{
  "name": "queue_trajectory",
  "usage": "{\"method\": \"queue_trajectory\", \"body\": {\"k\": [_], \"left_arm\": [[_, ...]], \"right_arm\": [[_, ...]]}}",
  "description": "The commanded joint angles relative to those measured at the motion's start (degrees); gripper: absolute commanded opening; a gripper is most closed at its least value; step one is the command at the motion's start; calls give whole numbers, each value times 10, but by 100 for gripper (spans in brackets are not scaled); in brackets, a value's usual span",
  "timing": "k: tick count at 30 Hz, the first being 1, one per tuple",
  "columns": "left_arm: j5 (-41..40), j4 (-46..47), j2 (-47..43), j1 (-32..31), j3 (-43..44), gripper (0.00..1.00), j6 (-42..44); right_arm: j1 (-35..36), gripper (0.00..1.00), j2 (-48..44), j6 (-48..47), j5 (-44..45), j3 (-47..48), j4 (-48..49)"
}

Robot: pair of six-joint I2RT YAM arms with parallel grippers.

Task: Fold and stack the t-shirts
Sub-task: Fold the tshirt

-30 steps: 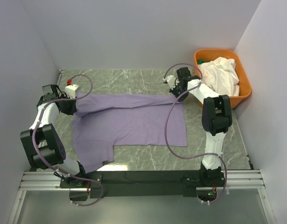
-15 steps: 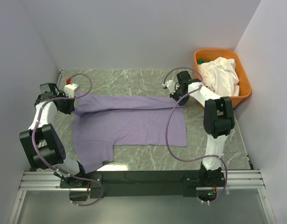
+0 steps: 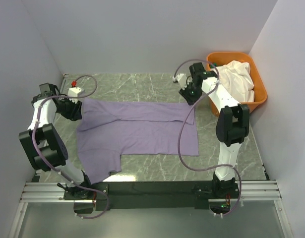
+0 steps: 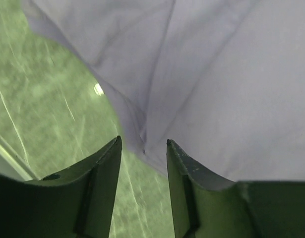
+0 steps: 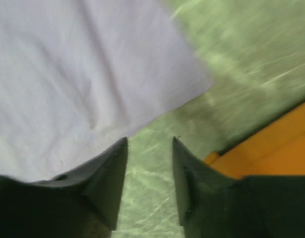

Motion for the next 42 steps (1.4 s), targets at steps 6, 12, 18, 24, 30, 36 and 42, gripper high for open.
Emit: {"method": "queue_trajectory", "body": {"k": [6,12,18,24,30,36,42], "left_arm": [[19,25,113,-48,70,47,-95],[62,2,191,-80,129,57,-145],[62,23,233,-105,153,58,-183],[56,23,259,-125,172,60,-190],[49,31,250,-128,158,60,-187],[45,37,235,-130,140,61,-176],[40,40,223,-131,132,61,-172]], "right_arm": [[8,27,127,105,-34,167,-109],[15,26,140,122,-29,136,-116],[15,26,150,146,15,110,-87],[8,29,163,183,30,141,-82],[-19,41,136,235,12,136,-84],[-43,49,133,279,-2,118,-72],[-56,56,153,300,-5,147,-60]]}}
